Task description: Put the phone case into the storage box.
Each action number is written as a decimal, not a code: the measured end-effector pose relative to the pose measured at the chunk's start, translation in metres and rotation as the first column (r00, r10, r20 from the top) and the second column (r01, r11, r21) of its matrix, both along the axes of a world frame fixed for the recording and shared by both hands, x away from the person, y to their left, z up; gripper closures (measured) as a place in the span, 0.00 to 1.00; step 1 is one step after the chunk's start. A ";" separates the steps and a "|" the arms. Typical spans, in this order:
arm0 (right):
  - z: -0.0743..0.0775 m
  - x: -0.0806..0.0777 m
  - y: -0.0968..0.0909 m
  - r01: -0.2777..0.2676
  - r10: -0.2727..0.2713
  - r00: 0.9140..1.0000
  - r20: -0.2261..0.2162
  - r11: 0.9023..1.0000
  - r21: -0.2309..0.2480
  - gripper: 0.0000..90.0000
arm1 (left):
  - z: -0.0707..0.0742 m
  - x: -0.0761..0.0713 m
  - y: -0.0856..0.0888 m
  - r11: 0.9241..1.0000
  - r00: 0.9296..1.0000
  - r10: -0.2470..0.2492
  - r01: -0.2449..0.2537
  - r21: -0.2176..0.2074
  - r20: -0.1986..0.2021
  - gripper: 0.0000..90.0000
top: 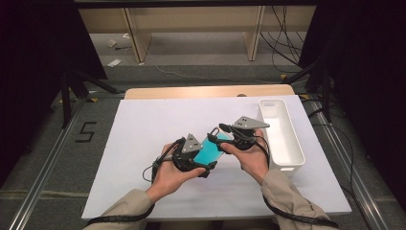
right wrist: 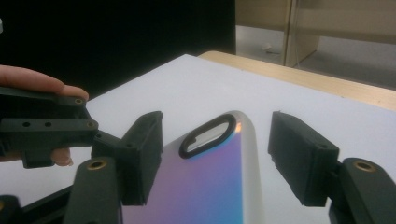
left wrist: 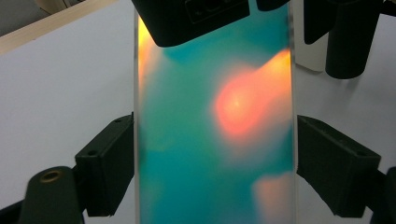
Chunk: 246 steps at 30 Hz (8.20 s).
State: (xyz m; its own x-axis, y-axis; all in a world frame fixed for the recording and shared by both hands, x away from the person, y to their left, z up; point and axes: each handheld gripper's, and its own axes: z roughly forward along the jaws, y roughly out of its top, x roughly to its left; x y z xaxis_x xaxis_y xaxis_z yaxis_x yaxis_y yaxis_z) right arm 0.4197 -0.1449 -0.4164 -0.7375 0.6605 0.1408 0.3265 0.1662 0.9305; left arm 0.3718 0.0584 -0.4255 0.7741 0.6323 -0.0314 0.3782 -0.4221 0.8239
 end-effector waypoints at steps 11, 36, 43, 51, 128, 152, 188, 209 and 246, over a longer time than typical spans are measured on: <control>-0.001 0.001 -0.001 -0.009 0.010 0.999 -0.036 1.000 0.025 0.56 | 0.000 -0.001 -0.001 1.000 1.000 -0.002 0.002 -0.003 0.001 0.19; 0.007 -0.003 0.000 -0.007 0.018 0.995 -0.094 0.993 0.120 0.78 | -0.008 0.000 -0.004 0.999 0.998 -0.006 0.004 0.045 0.059 0.18; 0.022 -0.012 0.004 -0.047 0.056 0.997 -0.061 0.990 0.133 0.89 | -0.007 0.002 -0.002 0.998 0.991 -0.013 0.005 0.062 0.131 0.17; 0.033 -0.010 -0.003 -0.109 0.114 0.993 -0.043 0.988 0.112 0.89 | -0.006 0.008 0.011 0.999 0.995 -0.026 0.028 -0.019 0.099 0.17; 0.043 -0.007 -0.008 -0.449 0.448 0.894 -0.035 0.892 -0.057 0.89 | -0.027 0.013 0.014 0.963 0.963 -0.265 0.267 -0.045 0.049 0.57; 0.044 -0.008 -0.008 -0.495 0.496 0.868 0.004 0.866 -0.072 0.69 | -0.020 0.014 0.022 0.936 0.937 -0.348 0.349 -0.038 0.038 0.88; 0.026 -0.002 -0.015 -0.060 0.058 0.994 0.097 0.998 0.024 0.17 | -0.005 0.019 0.035 0.986 0.990 0.133 -0.136 -0.092 -0.045 0.90; 0.028 -0.006 -0.008 -0.019 0.014 0.992 0.124 0.999 0.044 0.08 | -0.006 0.020 0.021 0.989 0.991 0.116 -0.122 -0.079 -0.067 0.90; 0.022 -0.008 0.000 0.021 -0.029 0.993 0.114 0.997 0.069 0.08 | -0.009 0.013 -0.007 0.995 0.996 0.060 -0.065 -0.074 -0.059 0.90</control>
